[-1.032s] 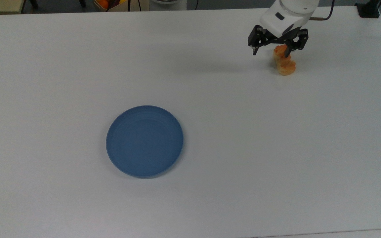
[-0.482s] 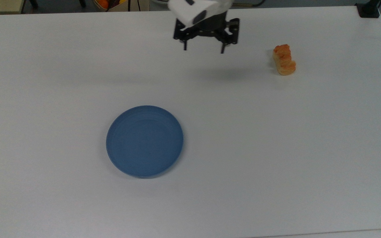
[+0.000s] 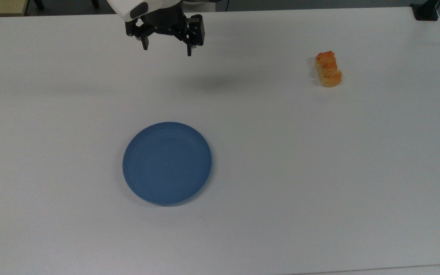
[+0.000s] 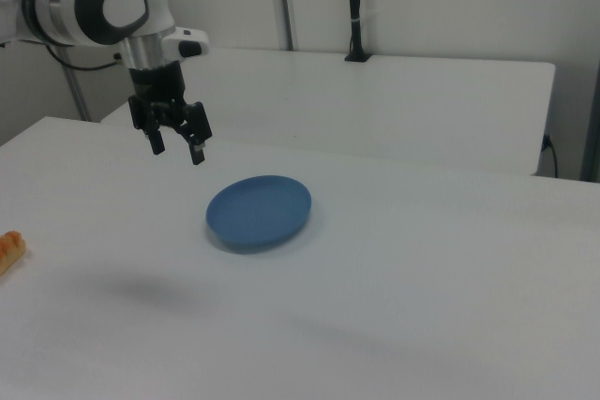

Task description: Put the bread on the table

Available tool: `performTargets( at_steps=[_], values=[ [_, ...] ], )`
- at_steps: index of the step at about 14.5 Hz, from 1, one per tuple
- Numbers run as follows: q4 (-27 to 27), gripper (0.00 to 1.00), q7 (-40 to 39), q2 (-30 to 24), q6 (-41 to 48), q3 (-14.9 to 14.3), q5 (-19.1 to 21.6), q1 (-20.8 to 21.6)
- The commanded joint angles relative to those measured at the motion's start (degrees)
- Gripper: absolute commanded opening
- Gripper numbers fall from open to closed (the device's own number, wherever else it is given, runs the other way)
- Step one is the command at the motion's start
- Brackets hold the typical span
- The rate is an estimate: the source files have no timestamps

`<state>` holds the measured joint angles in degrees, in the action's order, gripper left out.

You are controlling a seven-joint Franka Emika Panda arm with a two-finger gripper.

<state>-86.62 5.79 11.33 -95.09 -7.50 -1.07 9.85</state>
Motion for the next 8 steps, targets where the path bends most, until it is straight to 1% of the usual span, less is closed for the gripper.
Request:
performTargets(
  at_steps=[1, 8],
  values=[
    [-0.7, 1.0, -6.0, -1.5, 1.2, -2.8, 3.1, -0.3],
    [-0.9, 1.0, -3.5, -1.8, 1.2, -3.2, 3.1, -1.1]
  ],
)
